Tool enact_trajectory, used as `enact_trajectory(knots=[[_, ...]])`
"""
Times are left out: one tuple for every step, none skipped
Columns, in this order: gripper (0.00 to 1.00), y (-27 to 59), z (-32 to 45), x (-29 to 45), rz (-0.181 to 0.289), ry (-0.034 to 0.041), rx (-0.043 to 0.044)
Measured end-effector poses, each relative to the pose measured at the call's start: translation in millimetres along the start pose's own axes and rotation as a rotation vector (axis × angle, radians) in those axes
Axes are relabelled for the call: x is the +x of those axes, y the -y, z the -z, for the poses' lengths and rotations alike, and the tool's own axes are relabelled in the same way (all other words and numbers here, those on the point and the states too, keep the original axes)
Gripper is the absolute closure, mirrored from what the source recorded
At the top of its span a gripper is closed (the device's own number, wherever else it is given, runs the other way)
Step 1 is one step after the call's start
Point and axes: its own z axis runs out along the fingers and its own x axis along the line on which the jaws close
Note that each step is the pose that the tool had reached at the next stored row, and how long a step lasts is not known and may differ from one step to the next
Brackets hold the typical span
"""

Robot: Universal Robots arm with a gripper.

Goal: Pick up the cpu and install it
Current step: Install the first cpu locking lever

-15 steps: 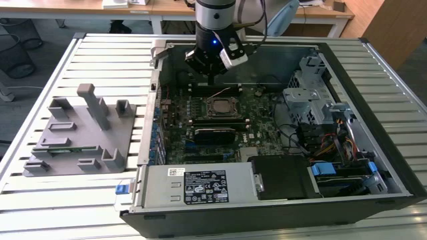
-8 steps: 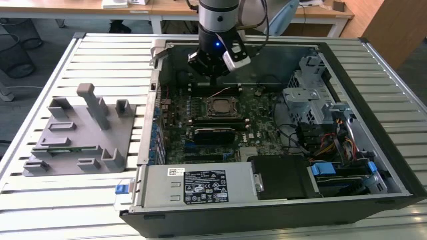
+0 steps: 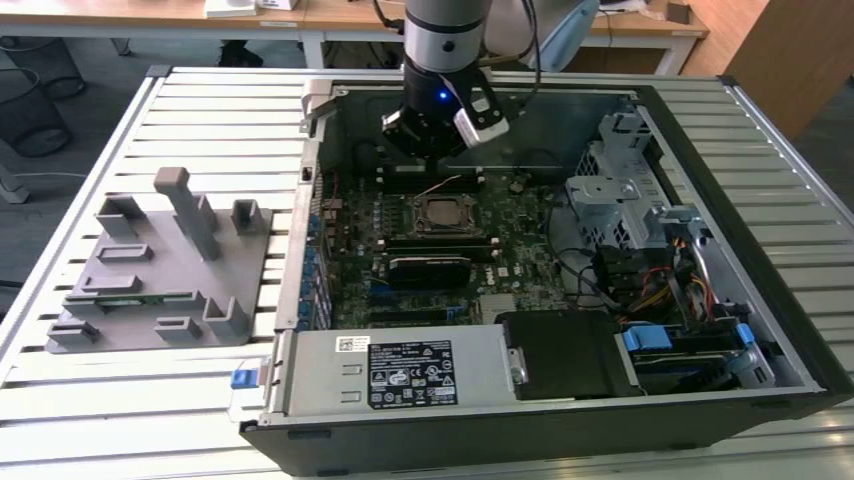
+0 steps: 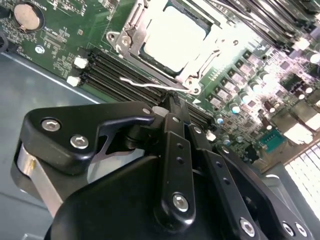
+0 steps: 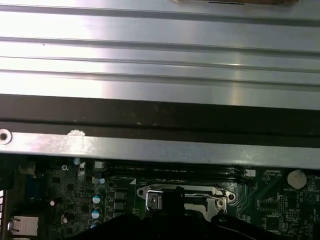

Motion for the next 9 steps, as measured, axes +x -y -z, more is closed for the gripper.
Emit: enact_trajectory(knots=[[0.89, 0.0, -0.6, -0.9, 0.000, 0.0001, 0.0000], [0.89, 0.1, -1.1, -1.3, 0.001, 0.0000, -0.0001], [0.89, 0.1, -1.7, -1.9, 0.003, -0.0001, 0.0000], [0.89, 0.1, -2.4, -2.5, 0.005, -0.0002, 0.0000], [0.89, 0.1, -3.2, -3.4, 0.006, -0.0004, 0.0001], [0.89, 0.1, -3.9, -4.7, 0.006, -0.0005, 0.0001], [0.89, 0.1, -4.4, -6.0, 0.006, -0.0005, 0.0002], [0.89, 0.1, -4.9, -7.3, 0.006, -0.0005, 0.0001], [0.89, 0.1, -5.3, -8.1, 0.006, -0.0004, 0.0000]])
